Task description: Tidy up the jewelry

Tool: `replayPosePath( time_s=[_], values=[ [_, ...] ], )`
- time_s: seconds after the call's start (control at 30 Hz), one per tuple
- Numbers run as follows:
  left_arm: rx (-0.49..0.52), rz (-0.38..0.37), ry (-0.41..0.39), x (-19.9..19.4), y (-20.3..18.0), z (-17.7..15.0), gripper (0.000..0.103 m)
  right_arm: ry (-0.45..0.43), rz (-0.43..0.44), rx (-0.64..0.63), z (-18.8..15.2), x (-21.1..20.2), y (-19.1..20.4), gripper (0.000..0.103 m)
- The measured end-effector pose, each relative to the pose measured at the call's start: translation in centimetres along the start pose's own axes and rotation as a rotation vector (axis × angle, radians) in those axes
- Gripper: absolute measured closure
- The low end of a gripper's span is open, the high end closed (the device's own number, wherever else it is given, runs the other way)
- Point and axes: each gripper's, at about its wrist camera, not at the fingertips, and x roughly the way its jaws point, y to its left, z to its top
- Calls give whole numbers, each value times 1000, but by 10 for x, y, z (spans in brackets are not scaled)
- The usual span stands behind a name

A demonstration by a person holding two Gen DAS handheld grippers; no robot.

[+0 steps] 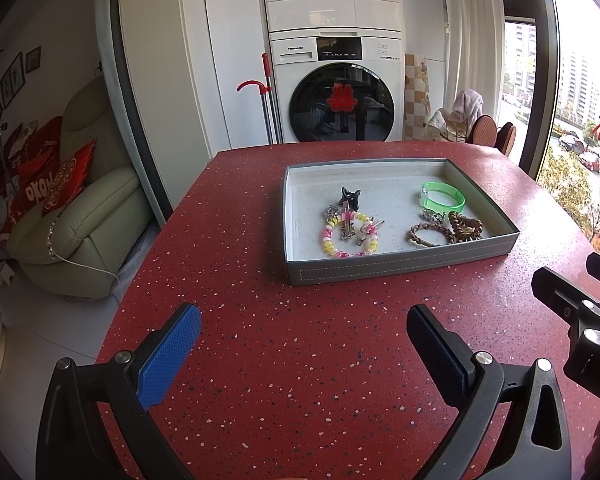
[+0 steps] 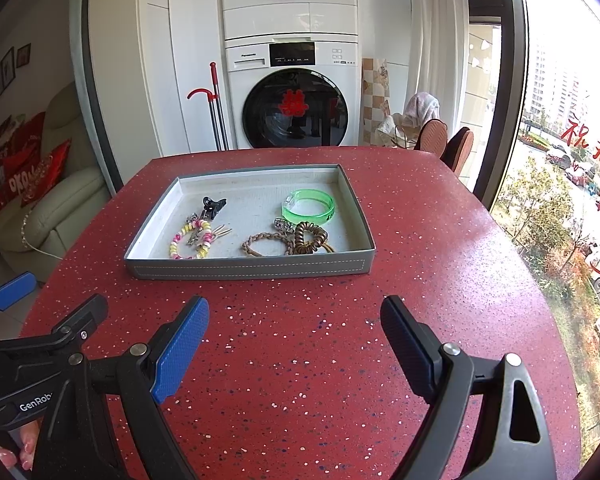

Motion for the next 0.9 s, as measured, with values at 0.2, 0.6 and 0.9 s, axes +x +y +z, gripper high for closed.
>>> replayPosePath(
  time_s=[0.2,0.6,0.9],
  values=[
    [0,1,0,0,0,0,0,-1,0,0,0,0,0,13],
    [-3,1,-1,0,2,1,0,0,0,0,0,0,0,13],
    [6,0,1,-1,0,1,0,3,1,-2,0,0,1,13]
  ],
)
